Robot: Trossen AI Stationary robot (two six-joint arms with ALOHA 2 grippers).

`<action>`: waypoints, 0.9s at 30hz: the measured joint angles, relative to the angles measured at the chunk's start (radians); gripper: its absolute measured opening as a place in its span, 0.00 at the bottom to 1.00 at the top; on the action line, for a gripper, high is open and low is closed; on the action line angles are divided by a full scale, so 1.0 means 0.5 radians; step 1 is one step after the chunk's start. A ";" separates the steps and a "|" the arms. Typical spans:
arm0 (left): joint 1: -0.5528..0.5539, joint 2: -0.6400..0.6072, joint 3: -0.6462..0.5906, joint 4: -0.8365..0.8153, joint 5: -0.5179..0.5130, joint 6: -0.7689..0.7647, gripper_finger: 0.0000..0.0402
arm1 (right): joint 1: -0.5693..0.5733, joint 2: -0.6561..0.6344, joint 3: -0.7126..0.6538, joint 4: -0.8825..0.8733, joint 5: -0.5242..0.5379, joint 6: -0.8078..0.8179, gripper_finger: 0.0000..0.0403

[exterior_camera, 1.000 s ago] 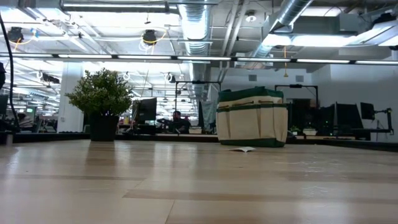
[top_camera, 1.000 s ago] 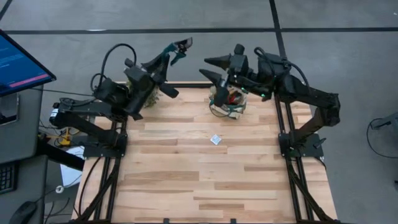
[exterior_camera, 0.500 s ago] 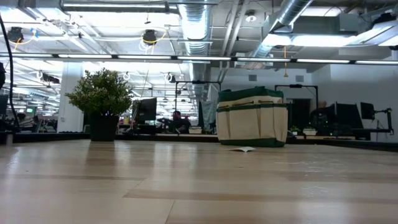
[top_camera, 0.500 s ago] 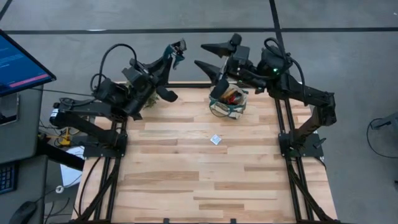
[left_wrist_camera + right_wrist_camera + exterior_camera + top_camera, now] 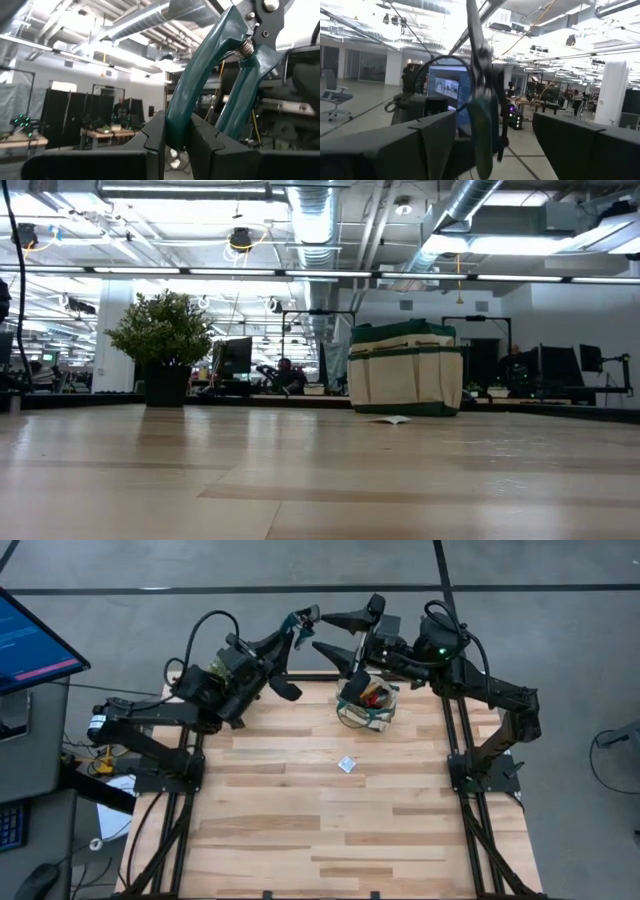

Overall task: Pick & Place Garden tools in Gardening bag
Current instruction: Put the green shear scissors into the gardening bag

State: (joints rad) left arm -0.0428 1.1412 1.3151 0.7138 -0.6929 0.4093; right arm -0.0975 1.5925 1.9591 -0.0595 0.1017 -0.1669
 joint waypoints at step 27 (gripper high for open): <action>0.062 0.137 -0.001 0.140 0.183 -0.104 0.12 | 0.011 0.118 0.002 -0.005 -0.150 -0.012 0.62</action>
State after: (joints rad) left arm -0.0120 1.2095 1.3148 0.7838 -0.6015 0.3573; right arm -0.0921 1.6517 1.9599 -0.0622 0.0265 -0.1729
